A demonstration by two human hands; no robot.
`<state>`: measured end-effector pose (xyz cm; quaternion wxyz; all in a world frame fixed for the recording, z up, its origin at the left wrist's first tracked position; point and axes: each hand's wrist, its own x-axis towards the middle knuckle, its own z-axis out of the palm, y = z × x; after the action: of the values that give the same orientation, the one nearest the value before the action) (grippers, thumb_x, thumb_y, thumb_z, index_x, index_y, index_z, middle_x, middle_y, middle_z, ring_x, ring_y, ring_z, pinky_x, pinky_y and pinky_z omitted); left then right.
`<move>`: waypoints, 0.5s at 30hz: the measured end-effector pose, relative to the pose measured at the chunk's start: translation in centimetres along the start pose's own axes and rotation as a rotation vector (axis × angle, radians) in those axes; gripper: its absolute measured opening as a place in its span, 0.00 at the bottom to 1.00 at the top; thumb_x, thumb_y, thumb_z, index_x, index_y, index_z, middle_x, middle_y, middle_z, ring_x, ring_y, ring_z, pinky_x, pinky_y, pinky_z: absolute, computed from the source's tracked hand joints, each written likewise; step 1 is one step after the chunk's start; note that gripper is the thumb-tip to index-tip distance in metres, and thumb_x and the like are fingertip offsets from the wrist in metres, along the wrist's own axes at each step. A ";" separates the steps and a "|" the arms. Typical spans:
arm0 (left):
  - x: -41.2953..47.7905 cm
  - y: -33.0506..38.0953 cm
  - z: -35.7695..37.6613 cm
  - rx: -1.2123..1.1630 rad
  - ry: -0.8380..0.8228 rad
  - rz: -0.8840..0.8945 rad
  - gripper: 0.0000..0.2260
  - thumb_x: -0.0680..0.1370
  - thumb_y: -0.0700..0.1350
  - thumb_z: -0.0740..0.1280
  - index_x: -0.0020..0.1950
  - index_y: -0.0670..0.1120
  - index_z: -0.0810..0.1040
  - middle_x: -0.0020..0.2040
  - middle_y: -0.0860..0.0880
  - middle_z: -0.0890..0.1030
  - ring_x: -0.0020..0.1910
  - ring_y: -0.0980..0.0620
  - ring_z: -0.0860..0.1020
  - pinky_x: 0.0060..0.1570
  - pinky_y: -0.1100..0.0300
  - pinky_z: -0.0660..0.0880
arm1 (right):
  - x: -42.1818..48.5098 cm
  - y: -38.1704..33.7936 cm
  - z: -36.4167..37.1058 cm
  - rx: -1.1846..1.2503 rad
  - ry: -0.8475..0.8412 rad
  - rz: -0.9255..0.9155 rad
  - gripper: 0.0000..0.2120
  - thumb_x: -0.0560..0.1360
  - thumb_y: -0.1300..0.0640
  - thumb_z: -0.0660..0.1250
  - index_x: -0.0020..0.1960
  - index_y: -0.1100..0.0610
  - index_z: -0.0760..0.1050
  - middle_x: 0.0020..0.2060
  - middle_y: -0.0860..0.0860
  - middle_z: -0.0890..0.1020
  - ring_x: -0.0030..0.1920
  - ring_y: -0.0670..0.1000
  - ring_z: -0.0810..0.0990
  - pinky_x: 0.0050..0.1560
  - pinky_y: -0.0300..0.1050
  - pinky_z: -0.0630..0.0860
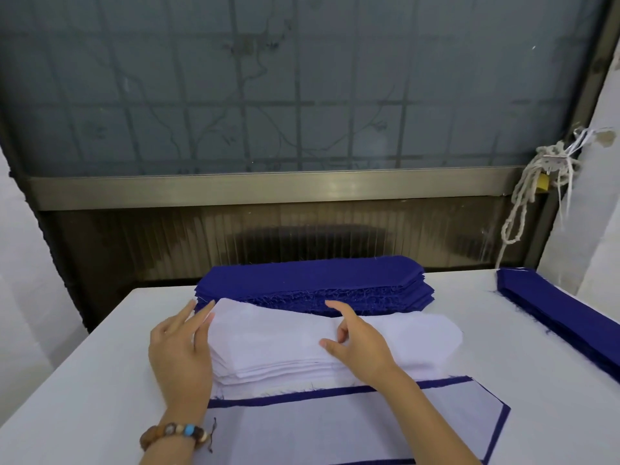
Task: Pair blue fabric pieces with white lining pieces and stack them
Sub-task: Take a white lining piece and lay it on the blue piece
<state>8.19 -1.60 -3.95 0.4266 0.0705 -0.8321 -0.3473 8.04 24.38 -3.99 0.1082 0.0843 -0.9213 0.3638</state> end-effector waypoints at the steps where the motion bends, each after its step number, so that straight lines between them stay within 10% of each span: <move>1: 0.1 0.1 -0.1 -0.047 -0.012 0.014 0.12 0.79 0.39 0.65 0.60 0.39 0.81 0.61 0.41 0.80 0.60 0.39 0.75 0.60 0.52 0.68 | 0.2 0.0 -0.1 0.007 -0.017 0.012 0.34 0.75 0.50 0.70 0.74 0.41 0.57 0.36 0.44 0.72 0.36 0.44 0.72 0.38 0.31 0.70; 7: -0.3 1.2 -0.3 -0.396 -0.050 -0.184 0.14 0.80 0.41 0.63 0.63 0.37 0.78 0.54 0.50 0.78 0.54 0.51 0.75 0.58 0.62 0.69 | 1.2 -0.1 -0.4 -0.002 -0.082 0.057 0.24 0.74 0.48 0.70 0.67 0.41 0.66 0.34 0.44 0.72 0.34 0.44 0.71 0.36 0.32 0.68; 11: -0.4 1.3 -0.1 -0.430 -0.077 -0.273 0.06 0.81 0.43 0.63 0.47 0.49 0.77 0.41 0.59 0.75 0.40 0.58 0.72 0.43 0.79 0.67 | 1.4 0.2 -0.9 -0.040 -0.089 0.083 0.13 0.74 0.46 0.70 0.55 0.47 0.70 0.34 0.43 0.71 0.34 0.43 0.69 0.35 0.33 0.66; 15: -0.4 0.8 0.1 -0.427 -0.114 -0.340 0.12 0.81 0.45 0.62 0.39 0.55 0.70 0.36 0.62 0.69 0.37 0.62 0.68 0.39 0.70 0.63 | 1.4 0.9 -2.5 -0.055 -0.111 0.132 0.14 0.73 0.48 0.71 0.55 0.51 0.72 0.42 0.43 0.74 0.41 0.43 0.72 0.40 0.34 0.68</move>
<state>8.52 -0.74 -3.73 0.3199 0.0978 -0.7390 -0.5848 6.82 26.65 -2.44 0.0351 0.0404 -0.9391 0.3394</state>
